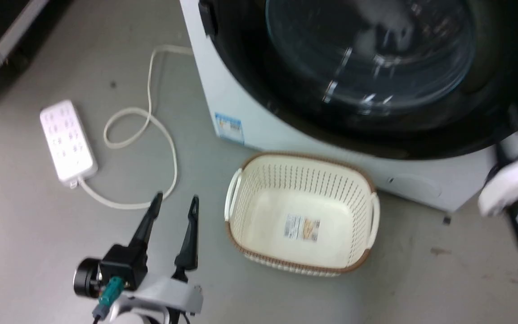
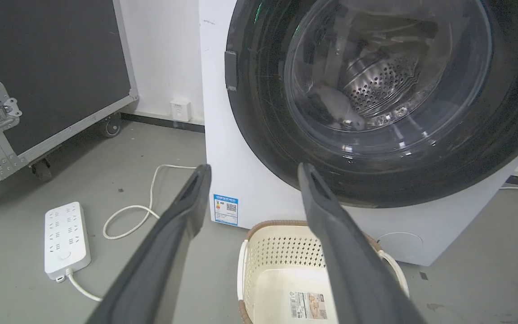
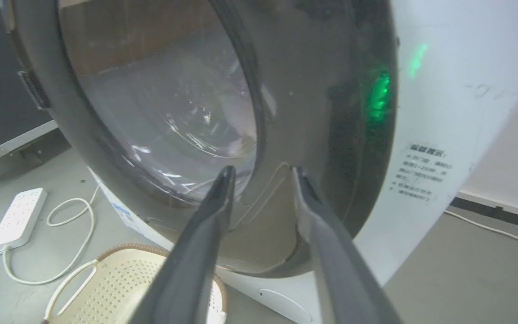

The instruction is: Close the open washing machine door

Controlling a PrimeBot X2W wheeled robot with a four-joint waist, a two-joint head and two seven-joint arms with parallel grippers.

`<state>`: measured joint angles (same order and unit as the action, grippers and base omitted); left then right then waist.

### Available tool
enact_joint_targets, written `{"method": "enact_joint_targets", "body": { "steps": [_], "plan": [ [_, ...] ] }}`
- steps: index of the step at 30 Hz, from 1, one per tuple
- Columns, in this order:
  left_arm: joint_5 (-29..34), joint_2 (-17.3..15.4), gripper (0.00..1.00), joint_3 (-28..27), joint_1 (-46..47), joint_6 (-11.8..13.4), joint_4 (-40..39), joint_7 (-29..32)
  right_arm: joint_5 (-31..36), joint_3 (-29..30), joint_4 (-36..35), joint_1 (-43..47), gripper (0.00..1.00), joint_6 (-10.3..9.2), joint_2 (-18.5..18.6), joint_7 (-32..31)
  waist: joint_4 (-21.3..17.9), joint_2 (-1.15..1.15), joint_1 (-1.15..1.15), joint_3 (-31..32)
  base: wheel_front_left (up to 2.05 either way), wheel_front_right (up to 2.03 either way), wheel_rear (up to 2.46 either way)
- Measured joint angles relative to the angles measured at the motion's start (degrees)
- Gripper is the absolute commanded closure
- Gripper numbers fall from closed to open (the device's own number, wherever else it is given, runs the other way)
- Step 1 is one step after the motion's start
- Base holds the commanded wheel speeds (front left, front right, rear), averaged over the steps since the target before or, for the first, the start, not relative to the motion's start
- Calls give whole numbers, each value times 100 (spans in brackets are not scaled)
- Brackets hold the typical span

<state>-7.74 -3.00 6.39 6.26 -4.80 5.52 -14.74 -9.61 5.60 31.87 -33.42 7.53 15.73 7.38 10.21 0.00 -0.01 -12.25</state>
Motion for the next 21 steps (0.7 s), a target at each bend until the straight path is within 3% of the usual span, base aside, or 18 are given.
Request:
{"method": "enact_joint_targets", "body": {
  "steps": [14,21],
  "plan": [
    [10,-4,0,0,-460,-124,319,0,749,236,-2132,2989,0,0,-1099,588,-597,0,-1,1067,0,0,0],
    [62,-13,0,-27,-602,-137,461,0,627,435,-2518,3692,0,0,-1256,694,-881,0,0,1296,0,0,0]
  ]
}}
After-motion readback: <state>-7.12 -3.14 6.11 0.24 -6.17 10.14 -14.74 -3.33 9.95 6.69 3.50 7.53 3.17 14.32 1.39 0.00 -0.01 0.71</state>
